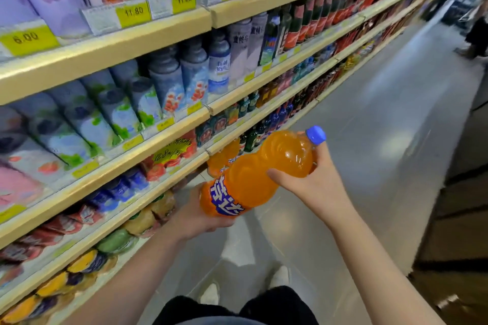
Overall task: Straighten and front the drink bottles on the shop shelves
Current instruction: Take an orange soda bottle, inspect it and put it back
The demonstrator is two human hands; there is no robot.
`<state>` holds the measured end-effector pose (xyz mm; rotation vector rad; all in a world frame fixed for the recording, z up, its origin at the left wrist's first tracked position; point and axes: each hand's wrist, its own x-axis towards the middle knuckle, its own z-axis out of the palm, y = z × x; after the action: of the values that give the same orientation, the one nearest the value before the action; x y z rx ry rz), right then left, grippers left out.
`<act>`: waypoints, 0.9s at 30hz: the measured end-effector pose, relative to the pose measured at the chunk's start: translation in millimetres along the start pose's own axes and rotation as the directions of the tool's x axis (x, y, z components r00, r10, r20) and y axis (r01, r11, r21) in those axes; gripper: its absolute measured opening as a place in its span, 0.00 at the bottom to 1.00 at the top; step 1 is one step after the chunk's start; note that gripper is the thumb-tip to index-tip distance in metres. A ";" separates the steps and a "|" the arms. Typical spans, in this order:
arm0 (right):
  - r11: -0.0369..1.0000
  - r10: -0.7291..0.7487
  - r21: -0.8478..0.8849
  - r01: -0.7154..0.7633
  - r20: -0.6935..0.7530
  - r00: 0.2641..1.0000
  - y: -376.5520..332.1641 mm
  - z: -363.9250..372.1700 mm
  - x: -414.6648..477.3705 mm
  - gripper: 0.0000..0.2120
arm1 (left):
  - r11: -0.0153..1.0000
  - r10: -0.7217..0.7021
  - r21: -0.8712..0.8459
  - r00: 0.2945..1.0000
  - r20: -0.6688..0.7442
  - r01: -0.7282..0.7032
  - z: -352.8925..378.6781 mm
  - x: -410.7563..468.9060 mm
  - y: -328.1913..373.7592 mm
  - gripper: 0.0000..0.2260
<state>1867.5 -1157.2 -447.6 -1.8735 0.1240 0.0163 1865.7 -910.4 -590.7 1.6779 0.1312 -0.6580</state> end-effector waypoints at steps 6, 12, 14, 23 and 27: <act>0.997 -0.030 -0.060 0.045 0.226 0.974 15.7 -8.0 86.6 0.37 | 0.993 -0.048 -0.117 0.982 -0.182 0.027 14.2 33.6 2.6 0.41; 0.992 -0.014 -0.101 0.070 0.472 0.881 40.7 -12.6 166.8 0.44 | 0.935 -0.241 -0.344 0.872 -0.426 0.091 54.9 72.2 0.7 0.53; 0.988 -0.025 -0.111 0.103 0.550 0.835 46.1 -14.3 191.1 0.43 | 0.914 -0.275 -0.398 0.849 -0.452 0.084 69.8 77.9 1.2 0.52; 0.977 -0.053 -0.102 0.185 0.727 0.685 60.9 -4.8 230.6 0.44 | 0.819 -0.398 -0.572 0.758 -0.516 0.040 108.0 90.1 -11.5 0.53; 0.971 -0.063 -0.102 0.216 0.763 0.643 86.9 10.2 238.1 0.45 | 0.812 -0.426 -0.581 0.733 -0.530 0.051 111.8 110.8 -40.4 0.52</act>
<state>2096.6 -1191.7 -551.0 -1.9059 -0.6341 0.7310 1901.2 -1035.7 -687.7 1.2670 0.9773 -0.1642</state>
